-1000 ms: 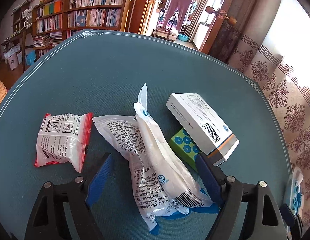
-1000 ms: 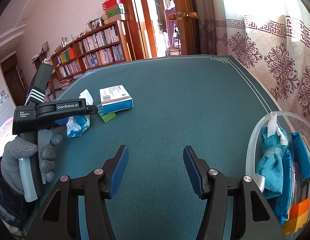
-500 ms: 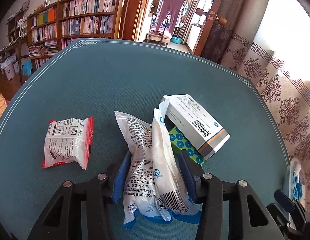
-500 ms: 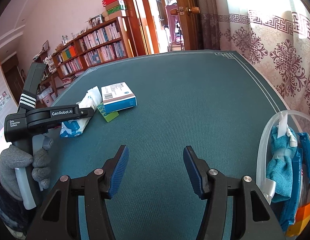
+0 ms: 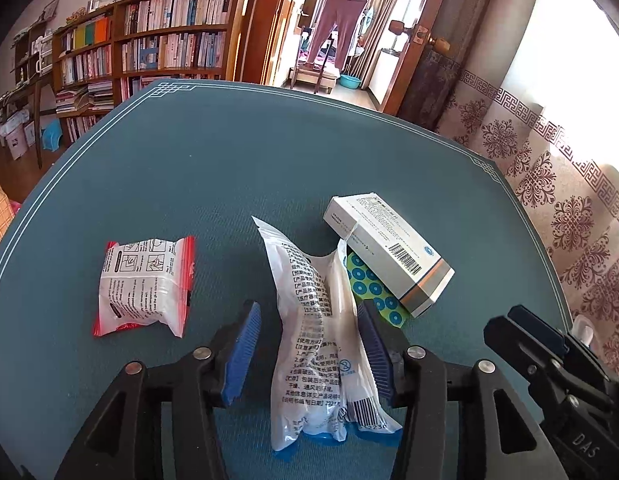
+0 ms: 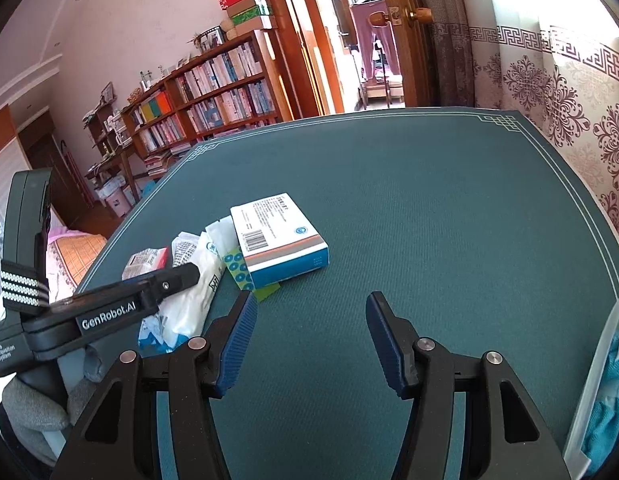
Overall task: Organize objects
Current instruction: 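Grasp the white plastic bag with the left gripper, then hold the white bag in the left gripper while the right gripper grasps the white medicine box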
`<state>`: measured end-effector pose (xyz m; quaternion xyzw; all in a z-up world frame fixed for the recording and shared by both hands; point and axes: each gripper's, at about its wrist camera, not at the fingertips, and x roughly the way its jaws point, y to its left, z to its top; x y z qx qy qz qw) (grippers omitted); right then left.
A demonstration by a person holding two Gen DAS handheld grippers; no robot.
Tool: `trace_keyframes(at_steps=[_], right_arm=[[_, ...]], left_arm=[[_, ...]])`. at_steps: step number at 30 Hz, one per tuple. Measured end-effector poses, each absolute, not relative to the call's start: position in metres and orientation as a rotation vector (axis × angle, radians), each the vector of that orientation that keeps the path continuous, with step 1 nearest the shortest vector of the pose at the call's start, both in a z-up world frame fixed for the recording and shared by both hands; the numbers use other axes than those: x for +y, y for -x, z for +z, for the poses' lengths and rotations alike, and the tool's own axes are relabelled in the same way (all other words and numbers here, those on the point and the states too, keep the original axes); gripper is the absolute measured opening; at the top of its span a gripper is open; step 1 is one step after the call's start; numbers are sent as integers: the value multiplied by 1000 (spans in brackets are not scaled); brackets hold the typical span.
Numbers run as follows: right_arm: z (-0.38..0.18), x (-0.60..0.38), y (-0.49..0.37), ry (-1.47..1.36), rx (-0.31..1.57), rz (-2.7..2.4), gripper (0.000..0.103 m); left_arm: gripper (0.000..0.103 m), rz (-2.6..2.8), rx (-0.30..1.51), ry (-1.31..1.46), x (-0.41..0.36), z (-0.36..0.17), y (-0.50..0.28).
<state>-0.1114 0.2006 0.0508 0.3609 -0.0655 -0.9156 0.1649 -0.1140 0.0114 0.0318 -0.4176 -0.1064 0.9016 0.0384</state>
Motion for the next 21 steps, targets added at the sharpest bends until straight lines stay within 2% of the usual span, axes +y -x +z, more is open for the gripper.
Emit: trace_keyframes(at_steps=[6,11,13,14,21], right_arm=[[44,183,151,-1063,-197,-2538,64],[39,182,173,-1082,-215,-2542,64],[39,181,180,-1078,-198,-2543,65],[39,181,184,-1077,-196,-2544,65],[31,196,221,-1110,-417,-2466,70]], left_arm=[[66,2736,-307,1332,13,22,119],[66,2742,-253,1335,19,16,120],[63,2738,-253,1330,18,17,120],[51,2735,-257,1333,17,17,121],[49,2737,-290,1315,13,20,120]])
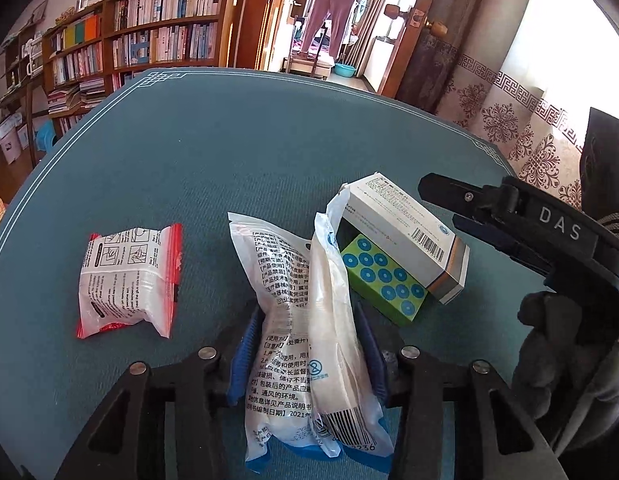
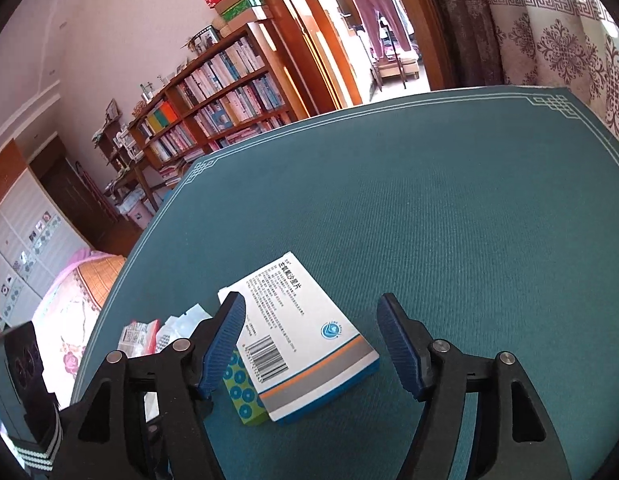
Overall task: Organize objects
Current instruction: 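Hold the white bag in the left gripper while the right gripper grasps the white medicine box, then carry the medicine box to the basin with the right gripper and release it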
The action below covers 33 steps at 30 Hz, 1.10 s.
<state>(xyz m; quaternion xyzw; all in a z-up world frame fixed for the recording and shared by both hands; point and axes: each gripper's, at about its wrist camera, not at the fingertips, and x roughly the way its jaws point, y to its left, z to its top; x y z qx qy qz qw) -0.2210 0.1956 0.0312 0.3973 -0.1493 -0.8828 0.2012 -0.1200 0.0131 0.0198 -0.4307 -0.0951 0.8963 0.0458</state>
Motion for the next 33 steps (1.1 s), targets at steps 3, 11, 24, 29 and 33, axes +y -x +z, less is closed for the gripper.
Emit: trace_keyframes(at_steps=[3,11,24,29,33], right_arm=[[23,195,233,-1149,-421,-2399,70],[17,169,218,-1152,-212,-2345,77],[17,159,192,-1129,-89,-2497,65],[18,181,169,-1125,-133,-2546,65],[22,194,153,-1121,-162,-2574,65]], left_arm=[[49,2777,-287,1286,11,24,118],[49,2806,-305,1293,4,22,118],[49,2811,-281,1283,7,23,116],[49,2802,-266,1267,11,26,113],[49,2795,-259,1252,14,29,111]])
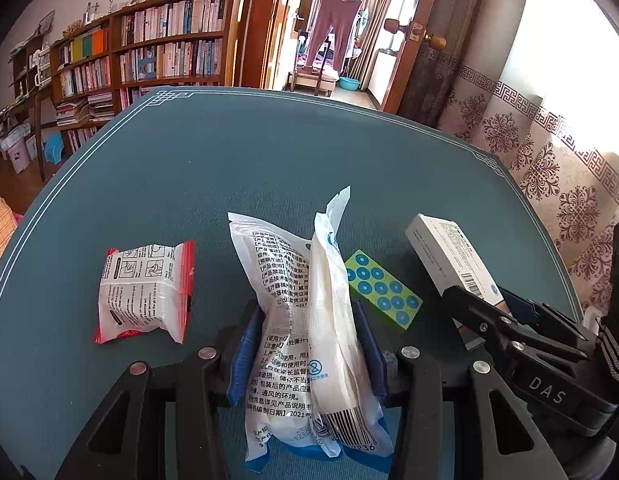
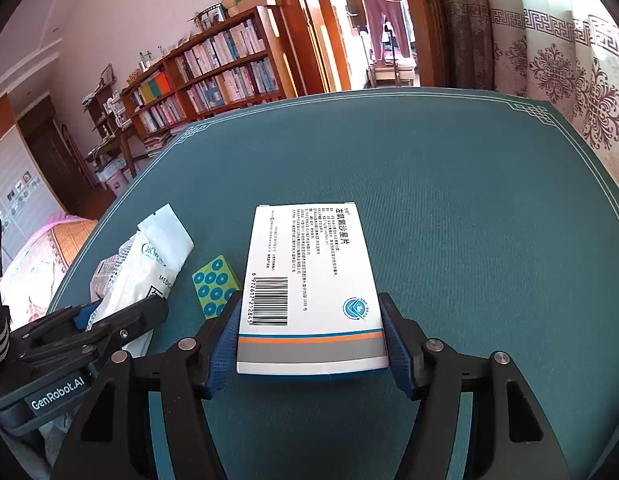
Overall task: Organize objects
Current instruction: 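Carry the medicine box to the basin with the right gripper and release it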
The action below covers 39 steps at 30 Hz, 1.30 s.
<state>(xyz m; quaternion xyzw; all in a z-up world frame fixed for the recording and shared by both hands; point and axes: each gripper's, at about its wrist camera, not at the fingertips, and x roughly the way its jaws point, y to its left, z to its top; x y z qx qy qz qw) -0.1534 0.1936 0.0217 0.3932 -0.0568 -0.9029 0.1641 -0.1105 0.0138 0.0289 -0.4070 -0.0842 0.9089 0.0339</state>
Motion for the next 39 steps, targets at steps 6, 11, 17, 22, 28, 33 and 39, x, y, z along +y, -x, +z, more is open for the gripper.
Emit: trace_keyframes(at_steps=[6,11,17,22,28,33,39], right_arm=[[28,210,124,-1102,-223,-2610,65],[38,221,99,-1073,-245,-2651,65],[53,243,72,-1028,-265,-2711,65],[64,270,50,-1002,-299,-2775,65],[77,306,27,-973,-335,-2882,65],[82,341,9,-967,-343,-3013,65],[78,382,-10,-1013,-384,-3144,65]], left_arm=[[49,2777,-236,1222,24,34,106],[49,2754,-207,1202,35,37,101],[49,2727,-168,1177,49,39,93],[49,2708,-137,1174,58,37,89],[49,2696,-108,1164,67,37,84],[49,2684,-89,1161,72,36,81],[49,2672,-67,1160,78,34,77]])
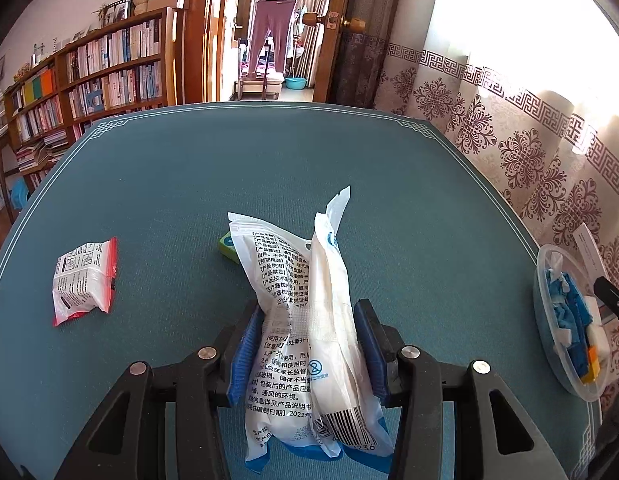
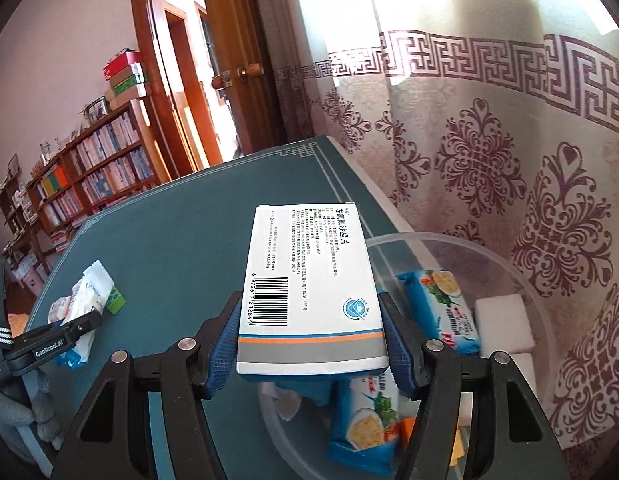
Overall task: Organize objects
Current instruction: 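Carry the medicine box to the basin with the right gripper and release it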
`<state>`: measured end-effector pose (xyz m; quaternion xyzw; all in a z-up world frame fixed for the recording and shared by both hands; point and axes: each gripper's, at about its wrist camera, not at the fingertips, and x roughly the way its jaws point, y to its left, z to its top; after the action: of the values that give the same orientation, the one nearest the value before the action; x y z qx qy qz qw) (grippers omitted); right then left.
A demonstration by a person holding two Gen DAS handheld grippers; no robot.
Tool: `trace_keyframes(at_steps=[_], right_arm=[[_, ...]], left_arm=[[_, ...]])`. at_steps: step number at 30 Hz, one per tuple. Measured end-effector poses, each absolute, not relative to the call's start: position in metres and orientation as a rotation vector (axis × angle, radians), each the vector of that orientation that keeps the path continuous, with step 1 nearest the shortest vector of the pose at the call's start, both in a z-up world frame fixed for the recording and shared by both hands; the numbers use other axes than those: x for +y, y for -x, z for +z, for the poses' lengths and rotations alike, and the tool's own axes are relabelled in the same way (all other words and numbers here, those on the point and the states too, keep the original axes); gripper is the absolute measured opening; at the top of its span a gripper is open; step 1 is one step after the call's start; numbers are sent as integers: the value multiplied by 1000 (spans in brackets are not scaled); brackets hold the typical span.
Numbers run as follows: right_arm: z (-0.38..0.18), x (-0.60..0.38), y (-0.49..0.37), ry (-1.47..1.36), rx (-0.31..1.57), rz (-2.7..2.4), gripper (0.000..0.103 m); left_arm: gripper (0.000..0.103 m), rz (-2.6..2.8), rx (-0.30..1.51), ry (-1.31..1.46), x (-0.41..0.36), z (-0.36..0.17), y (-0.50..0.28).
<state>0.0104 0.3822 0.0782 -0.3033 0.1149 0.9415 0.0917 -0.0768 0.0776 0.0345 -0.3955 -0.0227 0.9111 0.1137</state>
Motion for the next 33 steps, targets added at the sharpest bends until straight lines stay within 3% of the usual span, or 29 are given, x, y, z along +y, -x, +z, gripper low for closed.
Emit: trace_keyframes(at_steps=[10,25,33], right_arm=[[64,419,-28,872,189,2605,65],[48,447,-42,954,220,2567,66],[54,423,-63,891,106,2649,66]], left_arm=[[49,2649,-36,1174,91,32,71],[49,2583,36,1153,133,39,58],[49,2507,119,1125,173,46,51]])
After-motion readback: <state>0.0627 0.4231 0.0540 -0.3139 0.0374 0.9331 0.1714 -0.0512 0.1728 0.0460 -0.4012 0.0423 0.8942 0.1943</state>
